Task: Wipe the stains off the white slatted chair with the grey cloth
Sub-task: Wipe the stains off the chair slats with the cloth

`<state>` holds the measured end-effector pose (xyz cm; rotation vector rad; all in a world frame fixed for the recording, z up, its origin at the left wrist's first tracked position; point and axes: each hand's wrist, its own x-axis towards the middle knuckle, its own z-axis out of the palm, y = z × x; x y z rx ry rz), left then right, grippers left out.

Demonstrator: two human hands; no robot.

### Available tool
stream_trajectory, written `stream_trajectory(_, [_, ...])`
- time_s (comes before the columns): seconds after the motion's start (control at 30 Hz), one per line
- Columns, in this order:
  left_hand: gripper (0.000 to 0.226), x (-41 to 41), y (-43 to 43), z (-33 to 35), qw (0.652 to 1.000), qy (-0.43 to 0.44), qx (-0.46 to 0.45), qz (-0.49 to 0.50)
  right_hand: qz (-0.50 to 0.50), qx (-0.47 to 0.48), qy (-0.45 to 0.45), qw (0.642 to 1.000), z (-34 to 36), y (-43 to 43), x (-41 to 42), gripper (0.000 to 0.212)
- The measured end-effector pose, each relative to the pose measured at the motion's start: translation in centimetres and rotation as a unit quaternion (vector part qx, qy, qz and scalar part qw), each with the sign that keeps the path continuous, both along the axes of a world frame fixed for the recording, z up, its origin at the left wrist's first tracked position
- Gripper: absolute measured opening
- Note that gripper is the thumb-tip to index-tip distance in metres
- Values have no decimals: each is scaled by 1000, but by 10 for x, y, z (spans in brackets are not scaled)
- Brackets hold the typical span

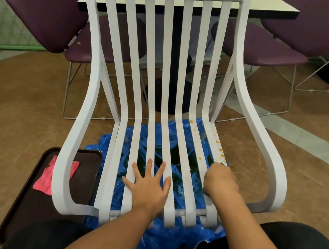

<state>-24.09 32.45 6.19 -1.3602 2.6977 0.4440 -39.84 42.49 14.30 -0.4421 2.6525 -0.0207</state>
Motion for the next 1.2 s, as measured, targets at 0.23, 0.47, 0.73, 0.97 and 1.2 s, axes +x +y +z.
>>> stream_trajectory(0.23, [57,-1,0,1,1000,0,-2,4,-7,-18,-66,998,-25,-3,21,51])
stream_trajectory(0.47, [57,-1,1,1,1000,-3,-4,4,-100,-155,-26,982,-60,3,37,71])
stream_trajectory(0.73, [58,-3,-1,3,1000,-8,2,0,-106,-162,-38,980,-68,7,22,43])
stream_trajectory(0.97, [53,-14,-6,12,1000,-18,12,11,-71,-170,47,982,-79,9,27,43])
stream_trajectory(1.2, [39,-37,5,10,998,10,0,55,-52,-176,67,981,-80,6,20,35])
